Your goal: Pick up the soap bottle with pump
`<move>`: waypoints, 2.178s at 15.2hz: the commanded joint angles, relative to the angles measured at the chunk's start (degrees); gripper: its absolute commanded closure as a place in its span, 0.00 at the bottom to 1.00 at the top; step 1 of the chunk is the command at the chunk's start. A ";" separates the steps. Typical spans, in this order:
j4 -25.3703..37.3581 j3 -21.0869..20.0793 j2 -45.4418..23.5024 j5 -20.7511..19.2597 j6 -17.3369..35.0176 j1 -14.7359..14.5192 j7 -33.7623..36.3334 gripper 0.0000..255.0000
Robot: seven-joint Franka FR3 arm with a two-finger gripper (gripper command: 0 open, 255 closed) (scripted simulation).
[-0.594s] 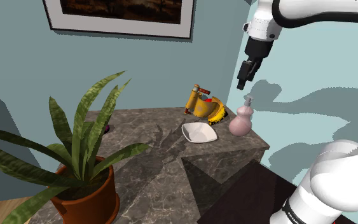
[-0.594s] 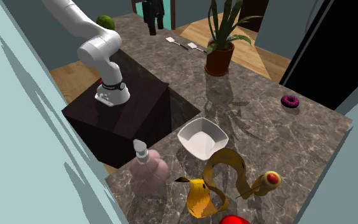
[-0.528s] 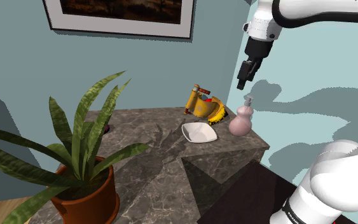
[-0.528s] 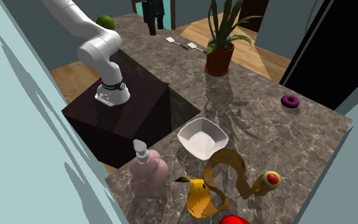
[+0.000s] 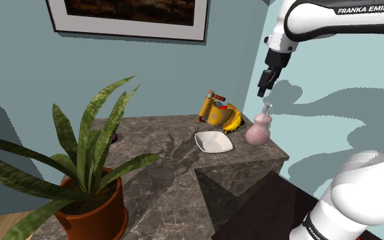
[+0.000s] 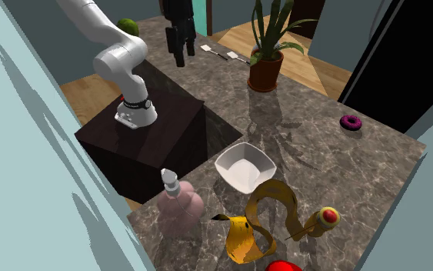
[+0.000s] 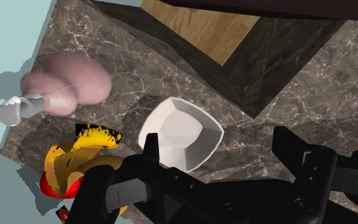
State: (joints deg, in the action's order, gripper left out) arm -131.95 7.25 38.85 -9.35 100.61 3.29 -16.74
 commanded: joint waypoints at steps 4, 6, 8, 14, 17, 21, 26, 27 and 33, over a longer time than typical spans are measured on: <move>1.30 6.28 -5.98 -1.17 5.11 1.31 -5.83 0.00; 2.32 8.75 -8.76 -1.21 6.96 1.68 -8.22 0.00; 3.61 11.22 -11.78 -0.95 8.73 1.95 -10.71 0.00; 9.09 18.52 -22.25 2.06 13.34 2.33 -18.96 0.00; 12.76 21.94 -28.34 5.13 15.04 2.54 -23.72 0.00; 18.71 25.67 -37.45 11.03 16.31 3.64 -30.73 0.00; 24.93 27.39 -46.91 17.86 16.82 6.43 -37.47 0.00; 24.40 27.33 -47.14 18.06 17.52 6.48 -37.63 0.00; 21.73 27.07 -48.67 19.37 21.39 6.72 -38.65 0.00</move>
State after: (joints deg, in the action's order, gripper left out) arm -109.82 34.37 -9.59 9.81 121.39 9.98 -55.24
